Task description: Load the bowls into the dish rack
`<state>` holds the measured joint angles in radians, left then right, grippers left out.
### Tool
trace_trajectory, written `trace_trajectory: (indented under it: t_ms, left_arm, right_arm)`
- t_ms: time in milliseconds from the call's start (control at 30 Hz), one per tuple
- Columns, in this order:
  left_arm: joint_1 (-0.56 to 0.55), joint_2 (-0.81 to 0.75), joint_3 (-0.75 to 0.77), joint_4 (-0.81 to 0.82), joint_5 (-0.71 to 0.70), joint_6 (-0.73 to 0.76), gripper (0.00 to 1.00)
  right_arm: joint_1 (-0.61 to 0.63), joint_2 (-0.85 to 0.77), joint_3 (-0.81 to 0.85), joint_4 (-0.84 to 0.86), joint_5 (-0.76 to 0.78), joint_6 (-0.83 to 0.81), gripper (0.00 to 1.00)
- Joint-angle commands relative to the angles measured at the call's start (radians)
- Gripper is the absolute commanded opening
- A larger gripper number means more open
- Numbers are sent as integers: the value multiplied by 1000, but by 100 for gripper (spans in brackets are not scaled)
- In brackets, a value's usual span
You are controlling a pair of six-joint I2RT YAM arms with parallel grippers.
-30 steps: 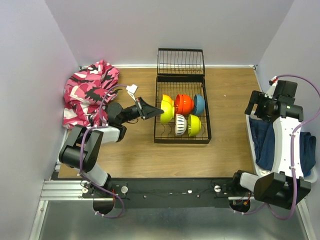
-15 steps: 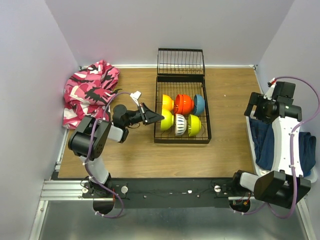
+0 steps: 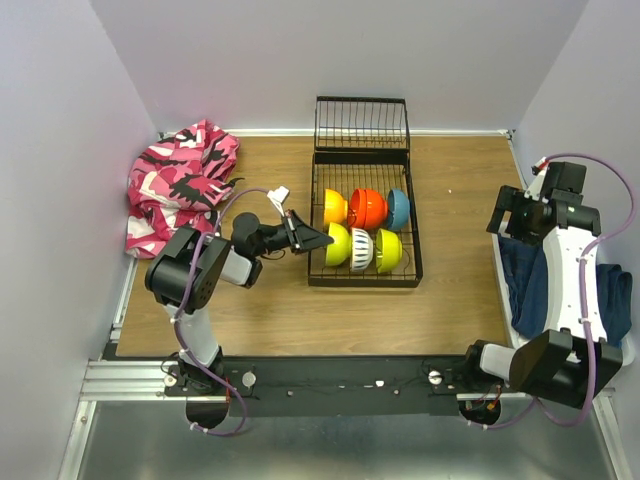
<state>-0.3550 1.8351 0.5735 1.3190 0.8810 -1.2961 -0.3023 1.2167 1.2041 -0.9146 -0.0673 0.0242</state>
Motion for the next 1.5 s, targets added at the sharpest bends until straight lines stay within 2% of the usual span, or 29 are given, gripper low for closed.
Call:
trace_trajectory:
  t_ms: [0,300,367,400,433,500,533,633,800,833,867,900,933,1000,1133,1200,1233,1333,1367,1467]
  left_arm:
    - [-36,10,-14,68,-28,-20,0]
    - [-33,46,-26,51,-43,-8,0]
    - [-30,49,-14,-3,-53,1,0]
    - [-27,47,-15,-10,-56,4,3]
    - [-22,47,-14,-29,-59,18,13]
    - [-18,30,-15,-55,-62,34,18]
    - [-13,24,-14,-88,-63,55,28]
    - [-10,-8,-12,-167,-57,95,45]
    - [-10,-91,14,-346,-33,257,58]
    - [-9,-108,29,-439,-30,292,73]
    - [-6,-143,38,-493,-28,328,91]
    - [1,-161,49,-547,-31,403,99]
    - [4,-178,74,-660,-31,443,99]
    - [11,-221,101,-778,-33,523,99]
    - [21,-269,213,-1190,-80,804,99]
    - [30,-307,236,-1279,-109,871,99]
    - [33,-321,262,-1373,-161,908,99]
    - [53,-399,304,-1519,-255,1029,99]
    - [60,-455,308,-1541,-343,1081,99]
    - [68,-546,351,-1633,-437,1168,99]
  right_arm:
    - [-4,7,28,-4,12,-14,95]
    - [-6,23,35,-4,8,-15,95]
    - [-6,23,38,-4,8,-15,95]
    - [-4,23,38,-3,6,-15,95]
    - [-6,23,40,-3,6,-14,95]
    - [-6,20,35,-4,3,-15,95]
    - [-4,15,32,-1,1,-14,95]
    - [-6,6,22,5,-5,-13,95]
    - [-6,-6,22,3,-29,-12,95]
    - [-6,-9,23,0,-32,-13,95]
    - [-4,-11,26,-1,-38,-13,95]
    - [-6,-13,26,-1,-49,-13,96]
    - [-6,-13,29,-1,-55,-24,96]
    - [-6,-19,26,-3,-74,-49,96]
    - [-6,-34,22,11,-92,-58,97]
    - [-4,-43,20,13,-103,-56,97]
    - [-4,-48,18,16,-106,-56,98]
    - [-4,-72,3,22,-123,-50,99]
    - [-6,-78,-4,26,-129,-52,100]
    - [-4,-98,-34,42,-112,-32,100]
